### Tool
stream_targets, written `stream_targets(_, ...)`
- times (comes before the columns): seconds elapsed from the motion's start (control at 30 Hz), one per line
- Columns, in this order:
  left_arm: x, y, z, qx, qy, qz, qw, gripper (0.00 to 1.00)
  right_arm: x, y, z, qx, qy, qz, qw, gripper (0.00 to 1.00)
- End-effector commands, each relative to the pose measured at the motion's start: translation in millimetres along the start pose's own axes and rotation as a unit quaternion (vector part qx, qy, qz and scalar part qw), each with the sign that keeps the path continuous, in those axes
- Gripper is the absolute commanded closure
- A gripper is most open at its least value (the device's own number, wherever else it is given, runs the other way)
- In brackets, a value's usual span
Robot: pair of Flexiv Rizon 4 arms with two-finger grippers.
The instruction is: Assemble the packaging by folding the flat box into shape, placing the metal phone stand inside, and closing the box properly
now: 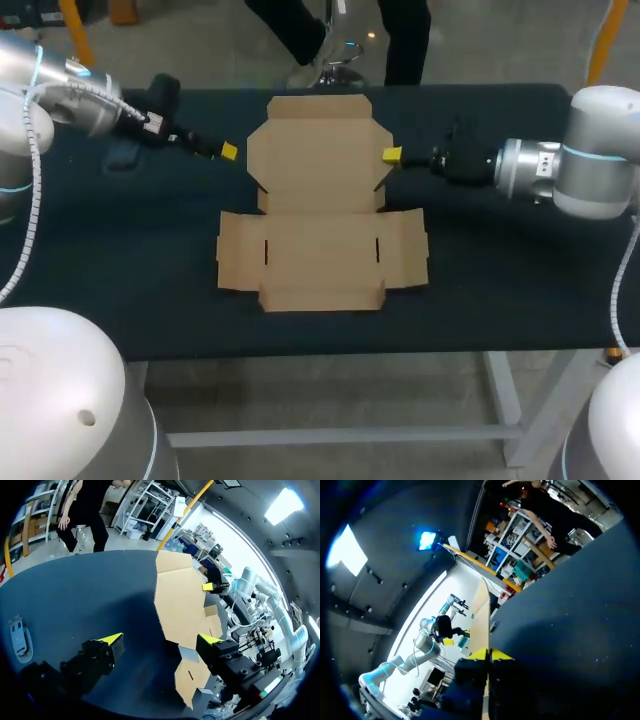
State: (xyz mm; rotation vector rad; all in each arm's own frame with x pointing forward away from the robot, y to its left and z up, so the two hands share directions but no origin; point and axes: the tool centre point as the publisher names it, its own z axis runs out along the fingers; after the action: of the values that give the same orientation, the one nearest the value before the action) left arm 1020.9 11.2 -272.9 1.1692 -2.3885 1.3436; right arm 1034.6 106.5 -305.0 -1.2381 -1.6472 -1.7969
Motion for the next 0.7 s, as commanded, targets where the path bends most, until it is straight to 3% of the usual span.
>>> stream_targets(0.03,-0.4,-1.6,6.4,0.037,0.011,0.018,0.999,0.0,8.2,-2.4,-7.0,-0.026,0.007,-0.012,1.0,1.0)
stream_targets(0.5,11.4,-24.2,25.1,0.093,0.105,0.113,0.984,0.0,17.1,8.6,-13.0,-0.054,0.028,-0.038,0.997,1.0)
stream_targets(0.7,11.9,-25.1,25.2,0.092,0.103,0.116,0.984,0.0,19.8,11.2,-12.0,-0.057,0.034,-0.042,0.997,1.0)
